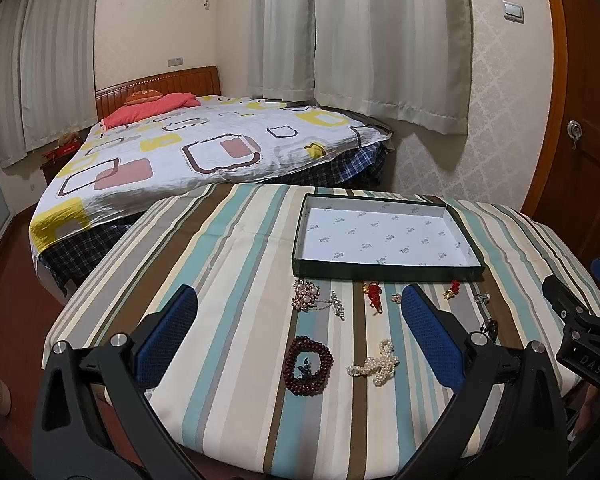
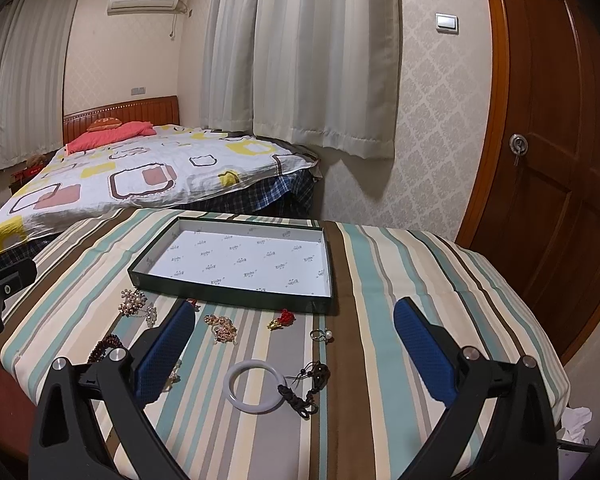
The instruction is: Organize jewelry
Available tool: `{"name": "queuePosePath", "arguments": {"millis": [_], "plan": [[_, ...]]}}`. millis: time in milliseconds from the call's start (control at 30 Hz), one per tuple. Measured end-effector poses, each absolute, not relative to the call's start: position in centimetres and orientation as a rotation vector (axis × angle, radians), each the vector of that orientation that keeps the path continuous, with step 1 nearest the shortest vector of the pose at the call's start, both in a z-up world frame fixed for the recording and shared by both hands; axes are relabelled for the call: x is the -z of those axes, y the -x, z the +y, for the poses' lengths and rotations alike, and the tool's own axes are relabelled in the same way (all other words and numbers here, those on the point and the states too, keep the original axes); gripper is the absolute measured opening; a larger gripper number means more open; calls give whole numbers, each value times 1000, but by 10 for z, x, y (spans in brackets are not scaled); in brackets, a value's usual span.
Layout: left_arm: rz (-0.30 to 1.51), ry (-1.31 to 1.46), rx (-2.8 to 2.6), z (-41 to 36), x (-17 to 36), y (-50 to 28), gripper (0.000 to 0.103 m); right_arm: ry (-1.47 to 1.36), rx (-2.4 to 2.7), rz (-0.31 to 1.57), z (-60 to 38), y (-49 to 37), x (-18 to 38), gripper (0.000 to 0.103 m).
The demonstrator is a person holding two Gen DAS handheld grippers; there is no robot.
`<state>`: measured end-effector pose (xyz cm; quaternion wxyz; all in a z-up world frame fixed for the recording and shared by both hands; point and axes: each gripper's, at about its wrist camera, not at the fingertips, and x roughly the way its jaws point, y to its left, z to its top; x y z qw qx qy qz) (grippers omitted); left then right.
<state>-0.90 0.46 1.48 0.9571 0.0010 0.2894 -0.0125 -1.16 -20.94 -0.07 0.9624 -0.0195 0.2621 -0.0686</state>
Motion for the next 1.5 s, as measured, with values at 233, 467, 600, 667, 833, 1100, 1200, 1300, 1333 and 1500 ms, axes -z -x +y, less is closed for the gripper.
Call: {"name": "queuePosePath", "arguments": {"millis": [233,467,600,667,833,1100,1200,1300,1333,1500], "plan": [[587,-3,23,6,-14,9,99,39,139,532,-209,11,2,97],[588,-2,23,10,-12,8,99,39,140,533,-209,11,3,97],[591,-1,24,10,-12,8,99,40,140,534,-208,11,4,97],[591,0,23,11,-12,8,99,39,140,534,-208,11,4,97],[591,-1,22,13,-11,8,99,39,139,535,-208,11,5,97],[592,-1,22,12,-11,8,99,41,140,535,-207,11,7,97],[592,-2,23,12,-11,8,99,39,138,536,-207,11,7,97],[593,-1,24,14,-11,8,99,40,139,536,-208,10,7,97],[592,-1,22,12,-11,8,99,40,138,536,-207,10,7,97],[593,-2,23,11,-11,7,99,39,139,537,-207,10,7,97]]}}
